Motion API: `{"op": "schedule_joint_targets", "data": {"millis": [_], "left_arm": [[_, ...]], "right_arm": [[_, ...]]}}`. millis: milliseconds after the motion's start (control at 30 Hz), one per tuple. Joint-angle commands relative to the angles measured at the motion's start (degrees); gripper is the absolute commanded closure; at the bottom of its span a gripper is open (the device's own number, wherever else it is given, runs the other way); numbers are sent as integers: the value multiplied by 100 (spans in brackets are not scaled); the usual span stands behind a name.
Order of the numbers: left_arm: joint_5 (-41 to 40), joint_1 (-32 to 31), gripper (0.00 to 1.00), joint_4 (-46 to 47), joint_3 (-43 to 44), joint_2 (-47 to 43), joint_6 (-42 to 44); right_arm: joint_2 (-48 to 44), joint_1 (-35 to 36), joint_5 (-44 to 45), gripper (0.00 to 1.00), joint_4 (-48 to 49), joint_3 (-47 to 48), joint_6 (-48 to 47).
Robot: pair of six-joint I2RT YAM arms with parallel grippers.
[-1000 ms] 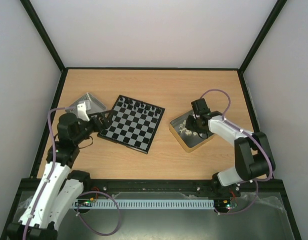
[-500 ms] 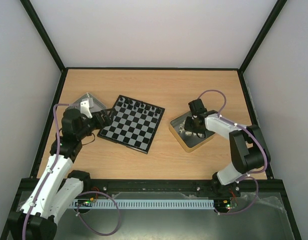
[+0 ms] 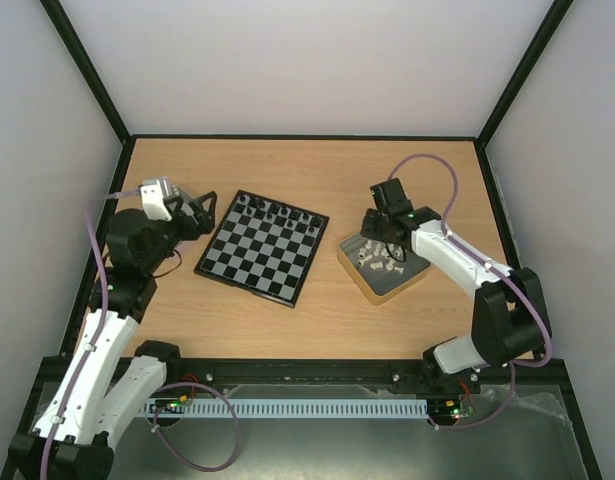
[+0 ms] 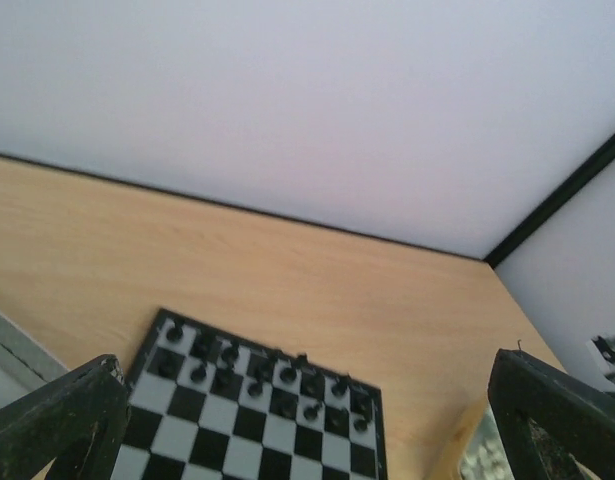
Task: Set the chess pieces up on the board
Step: Pick up the chess piece from the storage box, then place the chess piece on the chessboard.
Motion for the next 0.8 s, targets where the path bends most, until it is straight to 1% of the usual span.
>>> {"op": "schedule_joint_targets", "data": {"millis": [0, 133, 300, 400, 567, 767], "left_arm": [[-727, 36, 1, 360, 221, -190, 370], [-1260, 36, 1, 494, 86, -459, 347], [-1953, 34, 1, 586, -178, -768, 291], [-2302, 51, 1, 590, -253, -853, 194], [-2400, 53, 1, 575, -260, -870, 177], [-2437, 51, 1, 568, -264, -845, 169]], "right_arm": [[27, 700, -64, 98, -110, 617, 309], [515, 1438, -197, 98, 247, 1206, 610], [1382, 2187, -331, 98, 701, 1892, 830], [1976, 2595, -304, 98, 817, 2393, 849], [2893, 3069, -261, 98, 889, 3143, 954], [3711, 3382, -331, 98, 966, 3886, 1058]]}}
